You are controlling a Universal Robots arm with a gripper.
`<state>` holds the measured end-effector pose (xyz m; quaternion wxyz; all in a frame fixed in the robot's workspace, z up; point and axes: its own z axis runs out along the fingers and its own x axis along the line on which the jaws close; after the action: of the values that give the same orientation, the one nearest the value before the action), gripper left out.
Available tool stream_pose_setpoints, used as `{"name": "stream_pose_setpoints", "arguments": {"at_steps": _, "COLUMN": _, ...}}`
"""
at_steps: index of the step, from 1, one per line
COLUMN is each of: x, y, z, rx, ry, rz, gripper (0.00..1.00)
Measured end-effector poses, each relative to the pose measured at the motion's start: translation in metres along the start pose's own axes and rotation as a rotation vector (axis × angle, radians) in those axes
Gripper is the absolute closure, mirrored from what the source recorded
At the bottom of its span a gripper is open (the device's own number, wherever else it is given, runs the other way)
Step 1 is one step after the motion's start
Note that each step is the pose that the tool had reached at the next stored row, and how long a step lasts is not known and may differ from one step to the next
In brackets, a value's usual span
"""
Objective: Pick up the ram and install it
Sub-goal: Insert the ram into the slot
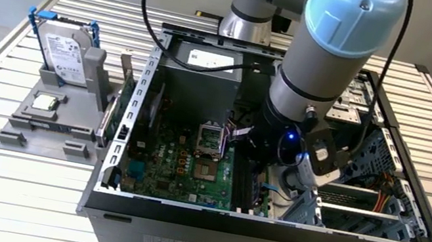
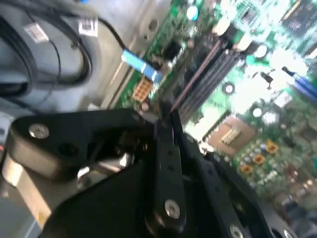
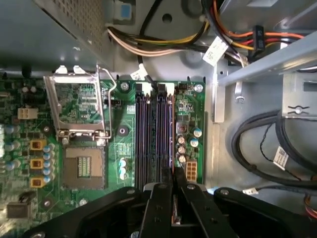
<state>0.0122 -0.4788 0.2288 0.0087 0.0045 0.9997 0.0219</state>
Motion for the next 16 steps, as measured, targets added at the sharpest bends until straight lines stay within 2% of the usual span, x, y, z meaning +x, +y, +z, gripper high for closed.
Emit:
{"name": "stream_pose_setpoints", "arguments": {"at_steps": 7, "x": 0.0, "y": -0.0005, "z": -0.0014, "rx": 0.0, "ry": -0.0004, "rz": 0.018, "gripper": 1.0}}
{"name": "stream_pose_setpoints", "arguments": {"at_steps": 16, "x": 0.0001, "y": -0.0012, "z": 0.0023, "rx": 0.0003, "ry": -0.0014, "rz": 0.04, "gripper": 1.0}}
